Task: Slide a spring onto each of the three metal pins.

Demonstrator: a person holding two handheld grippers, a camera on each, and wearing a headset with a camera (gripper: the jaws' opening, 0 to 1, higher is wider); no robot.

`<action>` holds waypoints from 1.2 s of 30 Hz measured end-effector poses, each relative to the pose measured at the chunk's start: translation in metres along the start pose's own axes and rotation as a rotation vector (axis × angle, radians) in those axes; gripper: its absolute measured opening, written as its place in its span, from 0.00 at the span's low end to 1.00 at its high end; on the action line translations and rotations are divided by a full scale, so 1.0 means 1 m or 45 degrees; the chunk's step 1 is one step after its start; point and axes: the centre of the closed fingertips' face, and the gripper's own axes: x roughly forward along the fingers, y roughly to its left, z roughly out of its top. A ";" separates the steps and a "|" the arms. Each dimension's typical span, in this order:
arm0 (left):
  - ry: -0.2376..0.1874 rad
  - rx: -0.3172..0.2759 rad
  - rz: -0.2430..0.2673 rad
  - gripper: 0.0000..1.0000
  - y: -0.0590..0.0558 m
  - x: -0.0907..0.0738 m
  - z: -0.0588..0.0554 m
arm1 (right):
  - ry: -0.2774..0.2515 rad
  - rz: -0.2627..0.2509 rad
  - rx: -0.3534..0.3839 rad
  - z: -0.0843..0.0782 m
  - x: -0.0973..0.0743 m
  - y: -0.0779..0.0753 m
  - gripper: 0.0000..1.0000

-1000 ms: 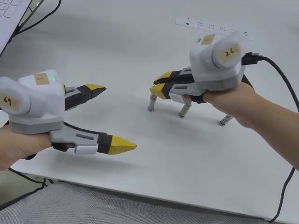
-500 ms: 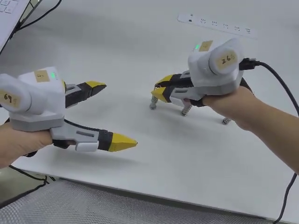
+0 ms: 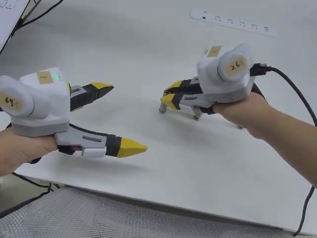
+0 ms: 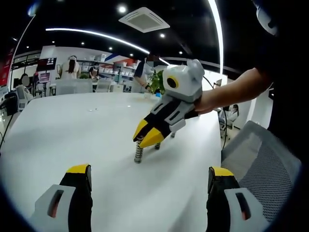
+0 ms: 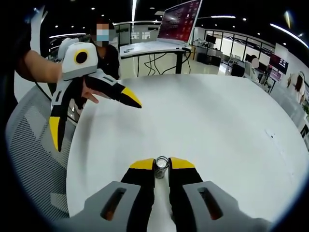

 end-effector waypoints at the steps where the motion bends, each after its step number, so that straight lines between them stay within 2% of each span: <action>1: 0.001 0.002 0.001 0.98 0.000 0.000 0.000 | 0.002 -0.001 -0.005 -0.001 0.001 0.000 0.08; 7: 0.006 0.001 0.000 0.98 0.000 0.000 -0.002 | 0.025 0.002 -0.010 -0.009 0.006 0.000 0.08; 8: 0.005 -0.002 0.000 0.98 0.000 0.000 -0.002 | -0.001 0.001 -0.001 -0.006 0.006 0.000 0.08; 22: 0.010 -0.001 -0.010 0.98 -0.001 0.002 -0.002 | 0.001 0.015 -0.012 -0.004 0.008 0.002 0.09; 26: 0.012 0.002 -0.011 0.98 -0.001 0.002 -0.002 | 0.001 -0.004 -0.017 -0.005 0.010 -0.001 0.16; 28: 0.012 0.003 -0.012 0.98 -0.002 0.001 -0.001 | 0.000 0.010 -0.004 -0.004 0.010 0.001 0.15; 36: 0.010 0.004 -0.011 0.98 -0.002 0.002 0.003 | -0.031 -0.003 0.012 0.001 0.005 -0.002 0.18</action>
